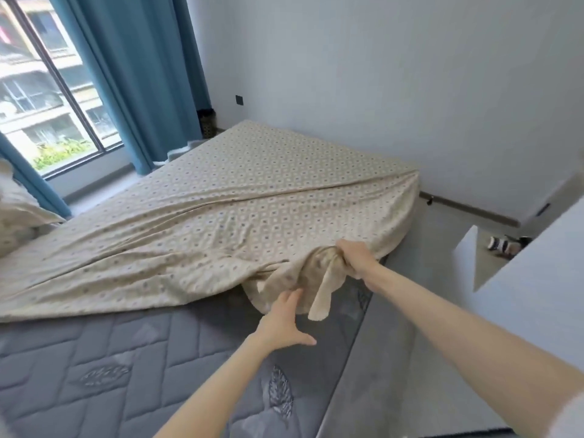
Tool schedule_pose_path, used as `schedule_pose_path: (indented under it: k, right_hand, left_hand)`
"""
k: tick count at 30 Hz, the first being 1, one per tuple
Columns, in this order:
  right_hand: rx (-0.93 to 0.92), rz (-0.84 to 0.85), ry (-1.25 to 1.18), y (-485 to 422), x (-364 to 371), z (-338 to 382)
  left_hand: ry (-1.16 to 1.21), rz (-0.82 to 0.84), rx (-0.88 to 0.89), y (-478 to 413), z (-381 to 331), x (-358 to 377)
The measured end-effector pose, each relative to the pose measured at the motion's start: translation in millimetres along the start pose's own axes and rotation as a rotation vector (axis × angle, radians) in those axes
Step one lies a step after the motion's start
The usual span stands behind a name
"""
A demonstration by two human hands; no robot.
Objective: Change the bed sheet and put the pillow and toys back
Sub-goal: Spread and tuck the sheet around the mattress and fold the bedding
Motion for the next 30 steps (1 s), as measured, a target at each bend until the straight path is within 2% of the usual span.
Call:
schedule_pose_path:
  k: [3, 7, 9, 12, 13, 15, 17, 19, 22, 25, 26, 28, 30]
  right_hand:
    - [0.018, -0.013, -0.072, 0, -5, 4]
    - [0.021, -0.048, -0.099, -5, -19, 6]
    - [-0.013, -0.072, -0.056, -10, -26, 6]
    - [-0.132, -0.088, 0.095, -17, -31, 8]
    - [-0.158, -0.077, 0.144, -18, -31, 7]
    - [-0.204, -0.016, 0.261, -21, -27, 1]
    - [-0.260, 0.125, 0.426, -21, -15, -7]
    - [-0.300, 0.271, 0.602, -16, 0, -19]
    - [-0.353, 0.316, 0.782, -13, 15, -26]
    - [-0.408, 0.357, 0.910, -7, 31, -23]
    - [-0.420, 0.377, 0.958, -5, 37, -24]
    - [-0.440, 0.392, 1.102, 0, 42, -28]
    - [-0.418, 0.431, 1.261, 4, 45, -36]
  left_hand:
    - [0.058, -0.102, -0.053, -16, -8, 3]
    - [0.232, -0.311, -0.015, -40, -19, -20]
    - [0.369, -0.315, -0.030, -45, -14, -30]
    - [0.689, -0.311, -0.181, -46, 4, -49]
    - [0.716, -0.320, -0.201, -46, 9, -56]
    - [0.549, -0.350, -0.160, -46, 14, -80]
    - [0.333, -0.309, -0.109, -46, 19, -95]
    - [0.144, -0.166, -0.066, -43, 24, -97]
    - [-0.421, 0.065, 0.000, -30, 38, -94]
    - [-0.789, 0.107, -0.116, -13, 60, -101]
    - [-0.840, 0.114, -0.169, -7, 67, -102]
    - [-0.789, 0.072, -0.191, 0, 77, -104]
    - [-0.491, 0.021, -0.182, 2, 91, -108]
Point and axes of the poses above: each hand's wrist, its own y-axis away from the middle knuckle, its own x-axis out of the palm, z = x × y, the point moved 9 cm from there along -y, towards the middle knuckle, and after that the axes turned 7 degrees about -z, right-handed, at the moved point
